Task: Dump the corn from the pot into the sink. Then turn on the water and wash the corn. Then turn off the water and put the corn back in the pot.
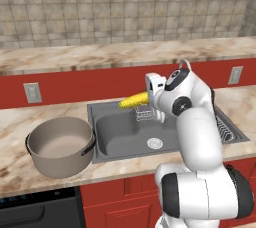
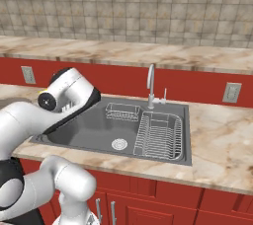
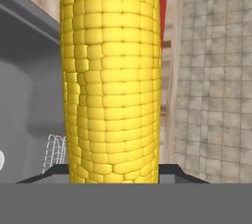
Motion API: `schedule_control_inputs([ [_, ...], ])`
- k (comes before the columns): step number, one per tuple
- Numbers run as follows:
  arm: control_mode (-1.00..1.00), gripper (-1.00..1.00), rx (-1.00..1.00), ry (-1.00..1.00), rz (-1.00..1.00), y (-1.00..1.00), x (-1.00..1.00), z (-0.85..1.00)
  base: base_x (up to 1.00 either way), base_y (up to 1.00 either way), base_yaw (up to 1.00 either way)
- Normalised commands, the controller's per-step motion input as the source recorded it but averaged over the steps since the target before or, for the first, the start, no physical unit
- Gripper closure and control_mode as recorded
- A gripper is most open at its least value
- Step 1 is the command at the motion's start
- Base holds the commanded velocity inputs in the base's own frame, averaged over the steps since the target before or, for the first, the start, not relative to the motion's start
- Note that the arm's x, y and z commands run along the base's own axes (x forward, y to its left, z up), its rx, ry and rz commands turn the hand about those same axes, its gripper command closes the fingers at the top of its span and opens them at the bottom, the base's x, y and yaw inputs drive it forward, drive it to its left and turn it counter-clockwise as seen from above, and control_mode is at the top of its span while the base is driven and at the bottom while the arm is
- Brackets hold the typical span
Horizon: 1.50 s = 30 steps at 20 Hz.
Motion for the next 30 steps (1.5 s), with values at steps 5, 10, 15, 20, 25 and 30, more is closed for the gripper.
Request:
schedule_control_inputs([
  [5, -1.0, 1.0, -0.12, 0.18, 0.23, 0.6, -0.19, 0.44, 0.0, 0.0, 0.0],
  [10, -1.0, 1.0, -0.08, 0.23, 0.23, 0.42, -0.03, 0.5, 0.0, 0.0, 0.0],
  [15, -1.0, 1.0, -0.03, 0.26, 0.23, 0.22, 0.0, 0.59, 0.0, 0.0, 0.0],
  [20, -1.0, 1.0, -0.09, 0.26, 0.22, 0.46, 0.0, 0.28, 0.0, 0.0, 0.0],
  [25, -1.0, 1.0, -0.13, 0.27, 0.2, 0.69, 0.0, 0.33, 0.0, 0.0, 0.0],
  [30, -1.0, 1.0, -0.03, 0.26, 0.18, 0.4, 0.0, 0.54, 0.0, 0.0, 0.0],
])
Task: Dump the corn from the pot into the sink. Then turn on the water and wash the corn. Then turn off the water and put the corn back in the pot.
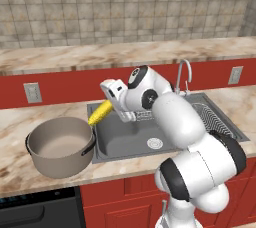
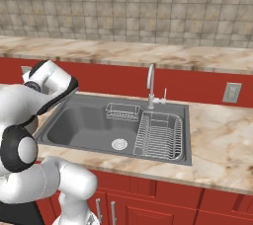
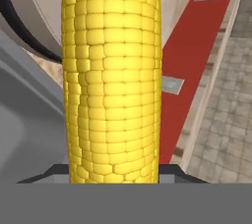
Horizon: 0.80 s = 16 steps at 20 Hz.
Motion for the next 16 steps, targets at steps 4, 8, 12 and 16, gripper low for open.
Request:
schedule_control_inputs([
  [4, -1.0, 1.0, -0.03, 0.16, 0.16, 0.29, 0.0, 0.29, 0.0, 0.0, 0.0],
  [8, -1.0, 1.0, -0.08, 0.17, 0.2, 0.44, 0.0, 0.08, 0.0, 0.0, 0.0],
  [12, -1.0, 1.0, -0.12, 0.18, 0.23, 0.59, 0.0, 0.08, 0.0, 0.0, 0.0],
  [16, -1.0, 1.0, -0.14, 0.15, 0.22, 0.66, 0.0, 0.06, 0.0, 0.0, 0.0],
])
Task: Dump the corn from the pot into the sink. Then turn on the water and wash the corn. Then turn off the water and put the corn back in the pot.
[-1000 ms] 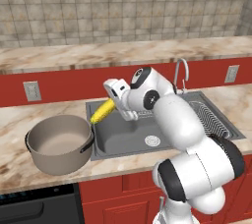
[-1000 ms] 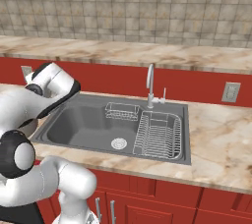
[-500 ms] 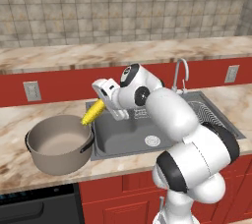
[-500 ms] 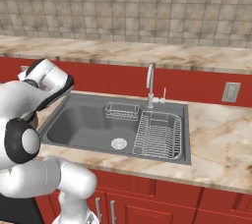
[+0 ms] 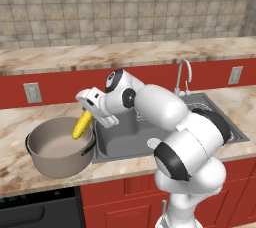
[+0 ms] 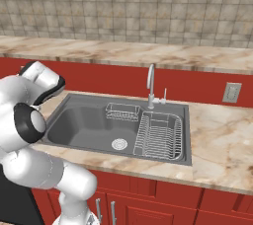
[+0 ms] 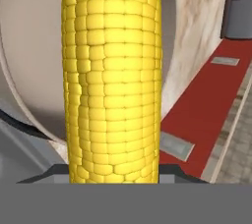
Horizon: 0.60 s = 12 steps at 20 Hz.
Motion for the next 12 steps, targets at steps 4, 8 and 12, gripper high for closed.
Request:
schedule_control_inputs([
  [4, -1.0, 1.0, -0.15, 0.08, 0.2, 0.44, 0.06, 0.0, 0.0, 0.0, 0.0],
  [8, -1.0, 1.0, -0.17, 0.07, 0.19, 0.36, 0.22, 0.0, 0.0, 0.0, 0.0],
  [12, -1.0, 1.0, -0.19, 0.04, 0.15, 0.37, 0.22, 0.0, 0.0, 0.0, 0.0],
])
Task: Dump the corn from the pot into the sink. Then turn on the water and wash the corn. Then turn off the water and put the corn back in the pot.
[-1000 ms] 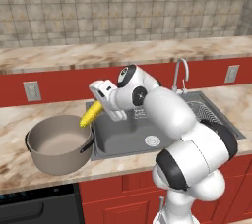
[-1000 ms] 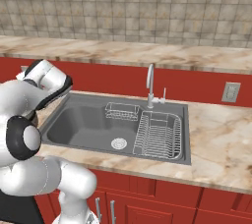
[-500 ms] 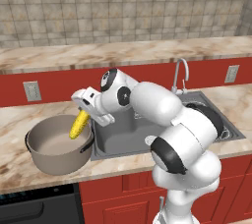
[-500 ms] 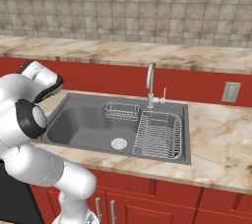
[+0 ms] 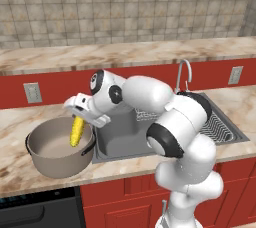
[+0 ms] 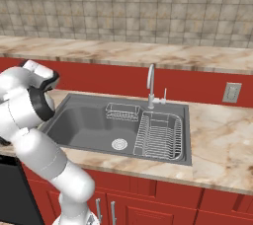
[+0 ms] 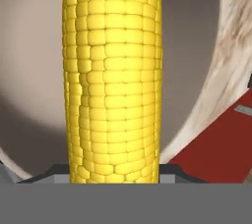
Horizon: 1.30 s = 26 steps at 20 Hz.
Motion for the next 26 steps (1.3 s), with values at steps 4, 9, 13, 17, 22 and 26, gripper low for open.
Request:
schedule_control_inputs([
  [4, -1.0, 1.0, -0.23, 0.01, 0.13, 0.55, 0.04, 0.0, 0.0, 0.0, 0.0],
  [9, -1.0, 1.0, -0.25, 0.0, 0.12, 0.65, 0.0, 0.0, 0.0, 0.0, 0.0],
  [13, -1.0, 1.0, -0.21, 0.0, 0.11, 0.38, 0.0, 0.0, 0.0, 0.0, 0.0],
  [17, -1.0, 1.0, -0.14, 0.0, 0.1, 0.1, 0.01, 0.0, 0.0, 0.0, 0.0],
  [22, -1.0, -1.0, -0.06, -0.04, 0.16, 0.04, -0.29, 0.13, 0.0, 0.0, 0.0],
  [26, -1.0, -1.0, 0.0, -0.02, 0.22, -0.07, -0.42, 0.43, 0.0, 0.0, 0.0],
])
